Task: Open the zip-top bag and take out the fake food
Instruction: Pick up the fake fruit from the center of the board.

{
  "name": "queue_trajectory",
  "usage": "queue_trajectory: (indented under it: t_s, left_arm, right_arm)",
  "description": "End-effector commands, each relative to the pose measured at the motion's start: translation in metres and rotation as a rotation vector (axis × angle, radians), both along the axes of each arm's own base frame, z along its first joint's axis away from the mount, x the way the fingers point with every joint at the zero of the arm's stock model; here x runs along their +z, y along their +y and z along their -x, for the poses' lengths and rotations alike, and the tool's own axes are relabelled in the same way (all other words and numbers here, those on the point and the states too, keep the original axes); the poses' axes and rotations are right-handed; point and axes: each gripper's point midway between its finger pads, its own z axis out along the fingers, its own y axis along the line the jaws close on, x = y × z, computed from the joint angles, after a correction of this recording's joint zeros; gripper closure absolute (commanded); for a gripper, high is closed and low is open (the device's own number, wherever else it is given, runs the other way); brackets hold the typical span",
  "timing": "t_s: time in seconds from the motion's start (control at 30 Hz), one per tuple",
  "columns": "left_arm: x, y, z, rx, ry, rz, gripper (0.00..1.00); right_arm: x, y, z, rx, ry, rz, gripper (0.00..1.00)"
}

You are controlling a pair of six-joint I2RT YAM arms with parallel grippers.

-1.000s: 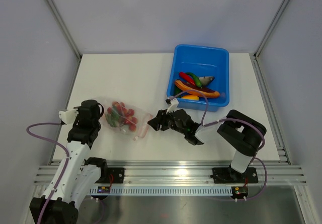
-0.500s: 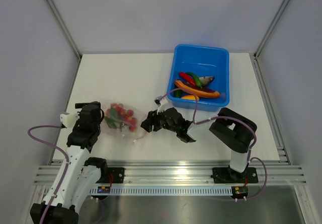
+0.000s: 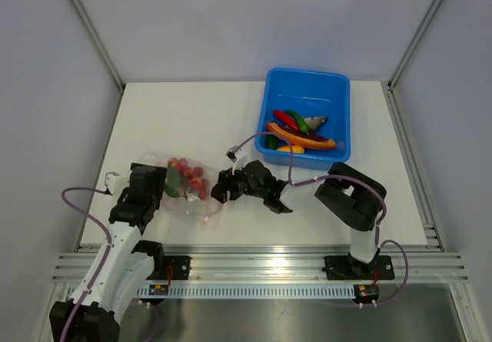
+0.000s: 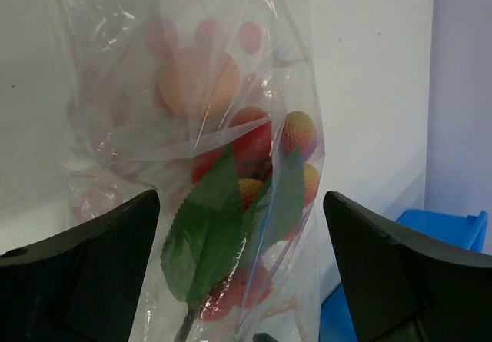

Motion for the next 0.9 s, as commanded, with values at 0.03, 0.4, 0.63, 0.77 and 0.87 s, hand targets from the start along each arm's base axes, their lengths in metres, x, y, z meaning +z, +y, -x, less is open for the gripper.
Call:
queue_trajectory:
  t_s: [0.03,0.4,0.63,0.77,0.87]
  left_arm:
    - [0.002,-0.011,-0.006,-0.091,-0.033,-0.010,0.09]
    - [-0.015,-0.008,-0.009,-0.064,-0.051,-0.010,0.36]
    - [-0.019,-0.006,-0.013,-0.055,-0.043,-0.014,0.40]
    - [-0.027,-0.009,-0.013,-0.066,-0.023,-0.007,0.41]
    - [-0.026,-0.012,-0.015,-0.081,-0.029,-0.001,0.43]
  right_arm:
    - [0.018,0.014,0.001,0.055,-0.056,-0.024,0.34]
    - [0.012,0.017,0.002,0.080,-0.076,0.027,0.34]
    - [0.004,0.019,0.005,0.059,-0.112,0.099,0.34]
    - [0.004,0.025,0.008,0.058,-0.142,0.131,0.34]
    - [-0.002,0.027,0.007,0.047,-0.156,0.181,0.33]
